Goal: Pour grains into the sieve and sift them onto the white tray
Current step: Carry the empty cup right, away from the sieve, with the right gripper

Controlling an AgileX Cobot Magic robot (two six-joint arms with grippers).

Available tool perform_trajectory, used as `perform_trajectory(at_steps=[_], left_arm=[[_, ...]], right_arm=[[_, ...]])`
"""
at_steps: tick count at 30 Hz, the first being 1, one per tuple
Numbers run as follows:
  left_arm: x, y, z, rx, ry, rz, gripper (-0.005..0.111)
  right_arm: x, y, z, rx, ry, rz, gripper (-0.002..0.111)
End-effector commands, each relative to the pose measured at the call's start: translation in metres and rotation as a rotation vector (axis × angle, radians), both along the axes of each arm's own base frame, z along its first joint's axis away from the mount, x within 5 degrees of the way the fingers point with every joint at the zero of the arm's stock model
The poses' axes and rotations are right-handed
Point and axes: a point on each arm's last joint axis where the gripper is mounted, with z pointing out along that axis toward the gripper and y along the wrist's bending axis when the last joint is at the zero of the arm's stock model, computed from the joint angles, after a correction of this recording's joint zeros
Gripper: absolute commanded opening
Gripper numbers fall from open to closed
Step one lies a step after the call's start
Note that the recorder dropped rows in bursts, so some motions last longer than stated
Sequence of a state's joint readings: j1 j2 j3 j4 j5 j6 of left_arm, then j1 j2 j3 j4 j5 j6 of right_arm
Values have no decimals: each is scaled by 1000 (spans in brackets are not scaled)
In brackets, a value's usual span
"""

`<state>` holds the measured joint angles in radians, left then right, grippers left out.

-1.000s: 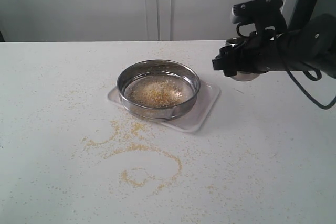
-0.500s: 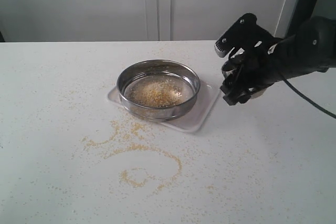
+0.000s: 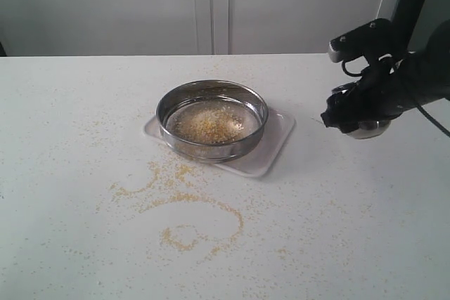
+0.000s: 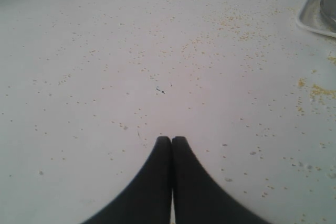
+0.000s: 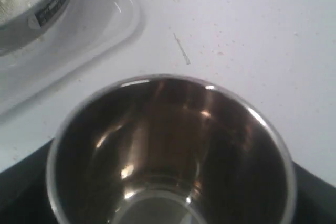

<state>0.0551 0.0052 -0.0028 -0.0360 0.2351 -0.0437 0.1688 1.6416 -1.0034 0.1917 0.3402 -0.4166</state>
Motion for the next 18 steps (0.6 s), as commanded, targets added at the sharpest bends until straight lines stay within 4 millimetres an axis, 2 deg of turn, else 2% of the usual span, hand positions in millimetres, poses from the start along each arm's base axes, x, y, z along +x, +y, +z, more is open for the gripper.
perform_trajectory(at_steps=[1, 3, 12, 16, 18], left_arm=[[0, 0, 0, -10, -5, 3, 0], [0, 0, 0, -10, -5, 3, 0], [0, 0, 0, -10, -5, 3, 0], [0, 0, 0, -10, -5, 3, 0], [0, 0, 0, -10, -5, 3, 0]], right_arm=[[2, 5, 9, 181, 9, -146, 0], [0, 10, 10, 164, 15, -107, 0], [-14, 44, 7, -127, 7, 375, 0], [-15, 38, 5, -295, -8, 503, 0], [-11, 31, 6, -317, -11, 428, 0]])
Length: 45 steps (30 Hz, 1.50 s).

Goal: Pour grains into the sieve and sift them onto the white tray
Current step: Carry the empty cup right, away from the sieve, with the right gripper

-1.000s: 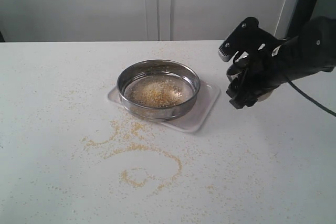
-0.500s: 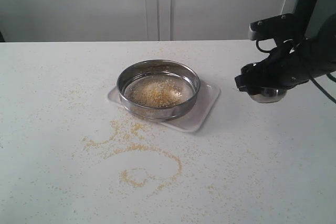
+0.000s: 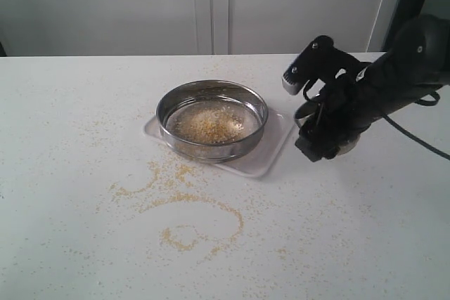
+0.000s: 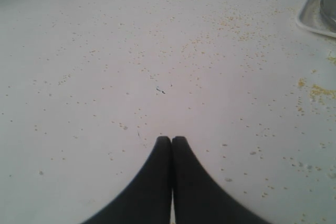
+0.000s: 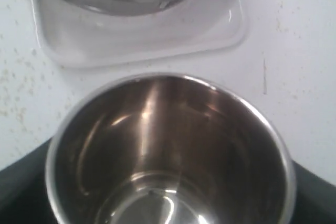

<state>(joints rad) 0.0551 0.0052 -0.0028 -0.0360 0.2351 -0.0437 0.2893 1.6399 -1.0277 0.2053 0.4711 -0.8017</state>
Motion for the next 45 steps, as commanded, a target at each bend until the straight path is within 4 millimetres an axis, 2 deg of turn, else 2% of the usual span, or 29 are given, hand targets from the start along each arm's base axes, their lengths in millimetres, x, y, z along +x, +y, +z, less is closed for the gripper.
perform_trajectory(at_steps=[1, 6, 12, 18, 26, 37, 45], left_arm=[[0, 0, 0, -10, -5, 3, 0], [0, 0, 0, -10, -5, 3, 0], [0, 0, 0, -10, -5, 3, 0], [0, 0, 0, -10, -5, 3, 0], [0, 0, 0, -10, -5, 3, 0], [0, 0, 0, -10, -5, 3, 0], [0, 0, 0, -10, -5, 3, 0]], right_arm=[[6, -13, 6, -87, -66, -54, 0], [14, -21, 10, 105, -78, -365, 0], [22, -17, 19, 356, -133, -564, 0], [27, -13, 23, 472, -259, -541, 0], [10, -15, 0, 631, -433, -480, 0], [-4, -53, -24, 691, -532, -603, 0], [-6, -64, -43, 644, -530, -619, 0]])
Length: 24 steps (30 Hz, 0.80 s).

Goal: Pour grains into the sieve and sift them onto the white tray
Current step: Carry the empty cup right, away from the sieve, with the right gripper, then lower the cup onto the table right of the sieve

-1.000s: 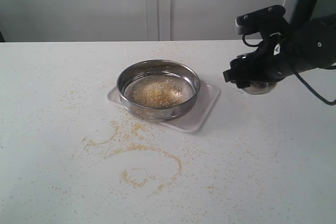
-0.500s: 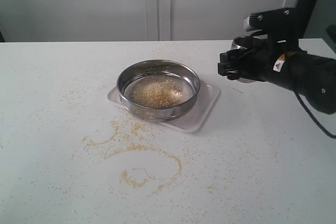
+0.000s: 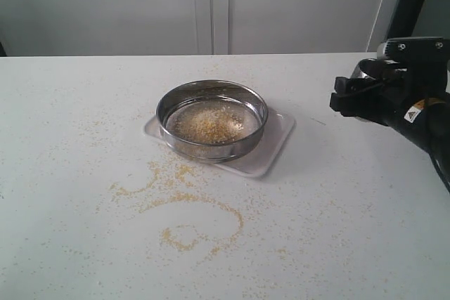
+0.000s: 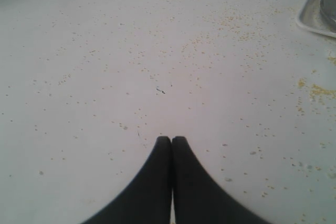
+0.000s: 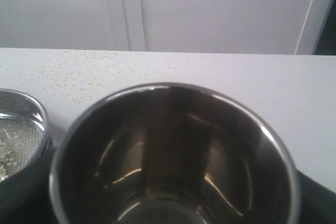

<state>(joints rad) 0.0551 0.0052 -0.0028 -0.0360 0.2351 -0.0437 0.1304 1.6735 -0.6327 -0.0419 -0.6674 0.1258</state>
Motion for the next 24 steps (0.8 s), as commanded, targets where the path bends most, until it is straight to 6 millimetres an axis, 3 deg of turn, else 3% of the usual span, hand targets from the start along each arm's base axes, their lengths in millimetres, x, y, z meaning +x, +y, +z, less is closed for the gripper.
perform_trajectory(at_steps=[1, 12, 20, 24], left_arm=[[0, 0, 0, -10, -5, 3, 0], [0, 0, 0, -10, -5, 3, 0], [0, 0, 0, -10, -5, 3, 0], [0, 0, 0, -10, -5, 3, 0]], right_arm=[[-1, -3, -9, -51, -11, 5, 0], [9, -2, -47, -57, -41, 7, 0], [15, -17, -90, -21, -27, -176, 0], [29, -14, -105, -45, 2, -153, 0]])
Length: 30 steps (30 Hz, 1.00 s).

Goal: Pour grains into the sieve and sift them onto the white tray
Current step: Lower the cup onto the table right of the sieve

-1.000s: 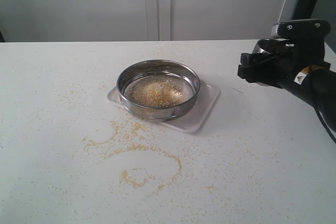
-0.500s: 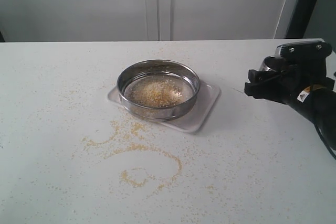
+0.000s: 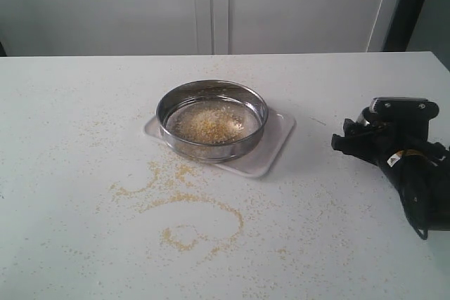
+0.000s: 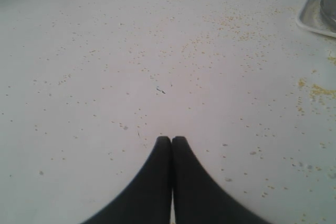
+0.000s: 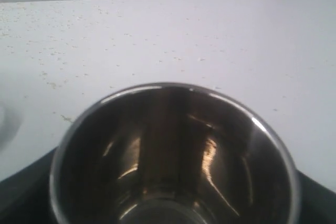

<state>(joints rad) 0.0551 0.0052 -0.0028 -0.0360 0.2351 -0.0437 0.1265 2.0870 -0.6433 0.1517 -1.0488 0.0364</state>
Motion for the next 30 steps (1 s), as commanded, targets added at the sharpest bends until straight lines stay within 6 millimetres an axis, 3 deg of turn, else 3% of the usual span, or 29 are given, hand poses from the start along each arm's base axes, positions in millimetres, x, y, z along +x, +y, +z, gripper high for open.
perform_trajectory(at_steps=[1, 9, 17, 21, 30], left_arm=[[0, 0, 0, -10, -5, 3, 0], [0, 0, 0, -10, -5, 3, 0], [0, 0, 0, -10, -5, 3, 0], [0, 0, 0, -10, -5, 3, 0], [0, 0, 0, -10, -5, 3, 0]], right_arm=[[13, 0, -5, -16, -19, 7, 0], [24, 2, -21, -11, -1, 13, 0], [26, 2, -24, -10, 16, 13, 4], [26, 3, -25, -11, 18, 17, 23], [26, 4, -25, -19, 18, 37, 77]])
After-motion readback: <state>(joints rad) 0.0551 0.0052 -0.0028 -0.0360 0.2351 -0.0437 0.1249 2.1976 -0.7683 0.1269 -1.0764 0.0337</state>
